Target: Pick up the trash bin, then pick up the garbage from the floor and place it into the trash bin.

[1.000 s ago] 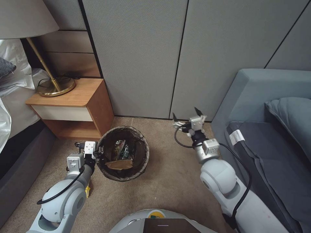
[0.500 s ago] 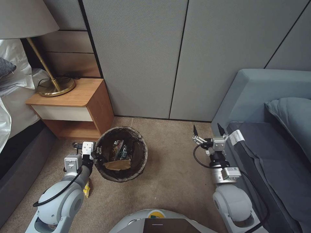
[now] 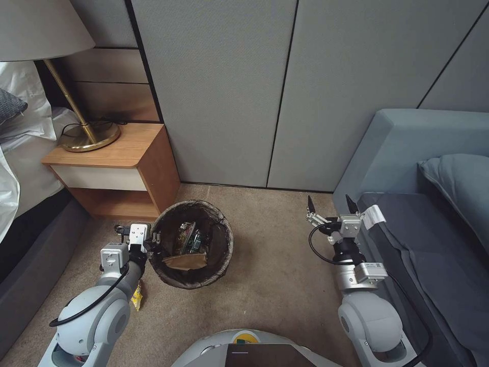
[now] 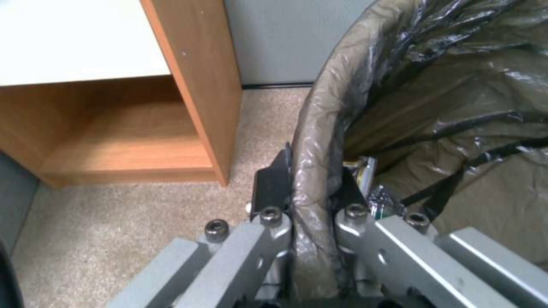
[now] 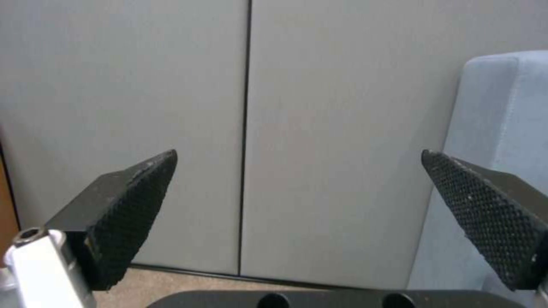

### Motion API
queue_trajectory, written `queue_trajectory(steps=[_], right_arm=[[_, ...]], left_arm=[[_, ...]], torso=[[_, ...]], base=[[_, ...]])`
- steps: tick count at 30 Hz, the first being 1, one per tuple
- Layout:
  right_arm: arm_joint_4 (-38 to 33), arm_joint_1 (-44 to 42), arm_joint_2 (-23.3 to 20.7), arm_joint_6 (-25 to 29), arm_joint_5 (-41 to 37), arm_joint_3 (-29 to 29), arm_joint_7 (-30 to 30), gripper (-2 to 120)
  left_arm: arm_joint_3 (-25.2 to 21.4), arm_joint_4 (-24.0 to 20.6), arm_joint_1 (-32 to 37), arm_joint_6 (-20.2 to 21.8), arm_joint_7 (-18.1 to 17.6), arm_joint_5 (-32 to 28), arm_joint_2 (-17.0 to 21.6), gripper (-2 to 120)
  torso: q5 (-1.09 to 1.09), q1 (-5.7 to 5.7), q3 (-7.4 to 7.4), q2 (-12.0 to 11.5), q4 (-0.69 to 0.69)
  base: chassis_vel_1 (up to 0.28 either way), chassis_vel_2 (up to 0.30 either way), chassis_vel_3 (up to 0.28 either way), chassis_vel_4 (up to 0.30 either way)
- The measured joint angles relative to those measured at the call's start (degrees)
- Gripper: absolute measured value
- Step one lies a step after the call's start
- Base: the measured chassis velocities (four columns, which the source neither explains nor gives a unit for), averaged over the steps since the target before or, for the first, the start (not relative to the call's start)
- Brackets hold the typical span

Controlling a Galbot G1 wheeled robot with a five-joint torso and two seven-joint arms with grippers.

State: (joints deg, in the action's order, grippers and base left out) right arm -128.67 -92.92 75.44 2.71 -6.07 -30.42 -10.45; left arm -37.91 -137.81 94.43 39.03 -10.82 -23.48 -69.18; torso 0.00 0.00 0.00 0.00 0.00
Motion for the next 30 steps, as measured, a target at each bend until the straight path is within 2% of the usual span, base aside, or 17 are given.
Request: queue_trajectory(steps=[19,30], right_arm=[[0.6,0.4,-0.2,-1.1,-0.3,-0.1,0.0,100],[0.6,0.1,-0.4,-2.6,-3.2,0.0,0.1,100]], left_arm=[[-0.3,-0.8,0.6,0.1,-0.1,0.0,0.0,2],[-0.3,-1.9,1.7,0.1,-0.3,0.5,-0.7,2]], torso=[[0.00,0.00,0.00,0.0,0.01],[0.00,0.00,0.00,0.0,0.00]], base=[[0.049,0.057,0.053,0.057],[0.076,0.071,0.073,0.082]])
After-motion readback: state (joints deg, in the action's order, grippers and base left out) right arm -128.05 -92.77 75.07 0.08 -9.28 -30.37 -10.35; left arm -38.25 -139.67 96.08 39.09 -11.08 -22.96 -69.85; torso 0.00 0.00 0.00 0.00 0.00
